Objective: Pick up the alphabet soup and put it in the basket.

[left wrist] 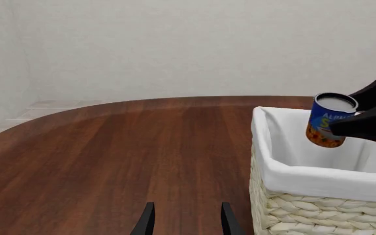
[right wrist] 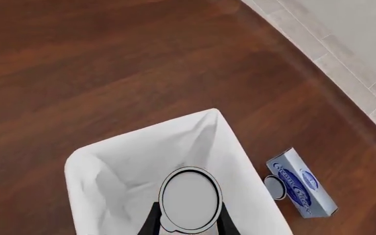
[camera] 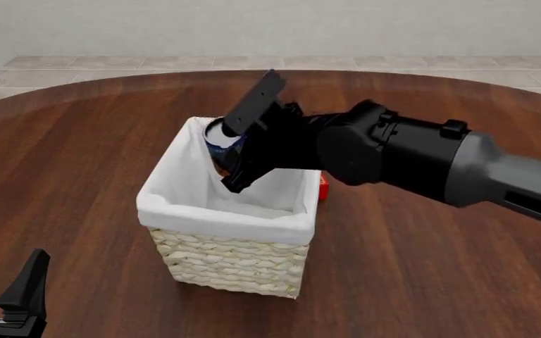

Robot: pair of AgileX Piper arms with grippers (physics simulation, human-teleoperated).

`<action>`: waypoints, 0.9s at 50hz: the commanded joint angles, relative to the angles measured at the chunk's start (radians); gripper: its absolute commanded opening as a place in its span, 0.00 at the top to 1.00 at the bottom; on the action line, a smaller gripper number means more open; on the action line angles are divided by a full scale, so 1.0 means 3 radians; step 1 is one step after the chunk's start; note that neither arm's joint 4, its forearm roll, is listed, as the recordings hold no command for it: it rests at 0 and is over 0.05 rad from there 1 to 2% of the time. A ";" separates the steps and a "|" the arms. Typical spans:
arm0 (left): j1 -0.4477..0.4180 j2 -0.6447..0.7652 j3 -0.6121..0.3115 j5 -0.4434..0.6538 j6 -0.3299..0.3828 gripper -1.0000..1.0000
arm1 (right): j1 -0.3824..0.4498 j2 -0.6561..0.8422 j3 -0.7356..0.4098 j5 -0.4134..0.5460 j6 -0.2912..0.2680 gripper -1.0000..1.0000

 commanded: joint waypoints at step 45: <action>0.0000 0.0000 0.0000 0.0000 0.0000 0.00 | -0.0034 0.0236 0.0061 0.0352 -0.0195 1.00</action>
